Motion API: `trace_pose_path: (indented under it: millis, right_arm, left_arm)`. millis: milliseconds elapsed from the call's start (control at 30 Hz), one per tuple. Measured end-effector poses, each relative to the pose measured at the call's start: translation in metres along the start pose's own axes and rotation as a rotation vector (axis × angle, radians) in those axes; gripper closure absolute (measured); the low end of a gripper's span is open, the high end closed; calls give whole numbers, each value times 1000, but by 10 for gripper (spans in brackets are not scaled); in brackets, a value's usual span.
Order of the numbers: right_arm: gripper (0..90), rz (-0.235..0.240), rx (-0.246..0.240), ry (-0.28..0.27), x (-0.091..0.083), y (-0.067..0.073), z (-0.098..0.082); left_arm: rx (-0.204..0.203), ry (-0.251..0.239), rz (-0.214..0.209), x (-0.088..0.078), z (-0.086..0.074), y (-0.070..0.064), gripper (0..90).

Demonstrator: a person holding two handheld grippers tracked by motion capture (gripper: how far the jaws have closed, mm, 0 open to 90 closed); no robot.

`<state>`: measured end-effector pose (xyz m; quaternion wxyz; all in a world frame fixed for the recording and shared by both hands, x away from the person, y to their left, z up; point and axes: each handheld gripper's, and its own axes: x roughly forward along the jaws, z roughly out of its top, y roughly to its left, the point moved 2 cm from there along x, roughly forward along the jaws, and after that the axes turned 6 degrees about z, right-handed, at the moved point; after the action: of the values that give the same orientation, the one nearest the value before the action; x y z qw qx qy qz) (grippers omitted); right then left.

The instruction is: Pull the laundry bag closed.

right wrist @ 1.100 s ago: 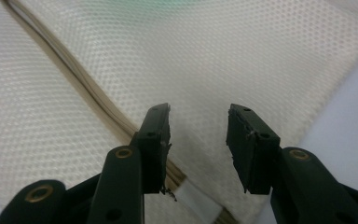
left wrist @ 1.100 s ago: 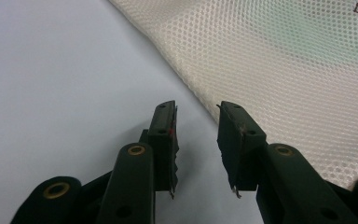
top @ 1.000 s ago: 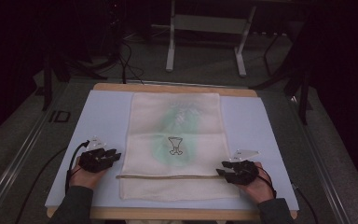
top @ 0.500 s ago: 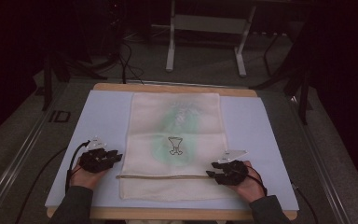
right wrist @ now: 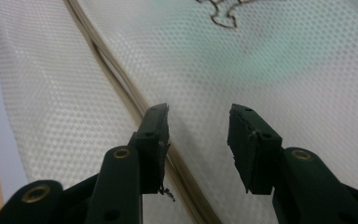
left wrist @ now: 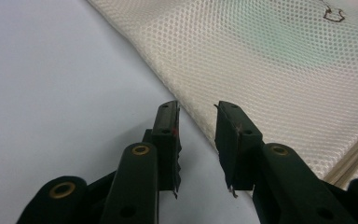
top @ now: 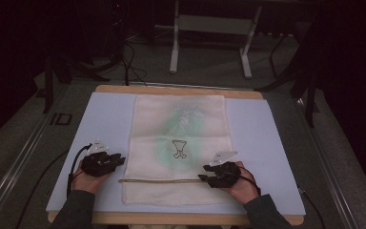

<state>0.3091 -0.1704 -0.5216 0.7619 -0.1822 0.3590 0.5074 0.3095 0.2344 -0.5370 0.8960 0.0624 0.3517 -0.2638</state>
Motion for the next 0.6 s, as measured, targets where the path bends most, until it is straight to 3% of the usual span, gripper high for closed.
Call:
trace_pose_path:
  millis: [600]
  right_arm:
    - [572, 57, -48, 0, 20, 13, 26]
  left_arm:
    - [3, 8, -26, 2, 0, -2, 722]
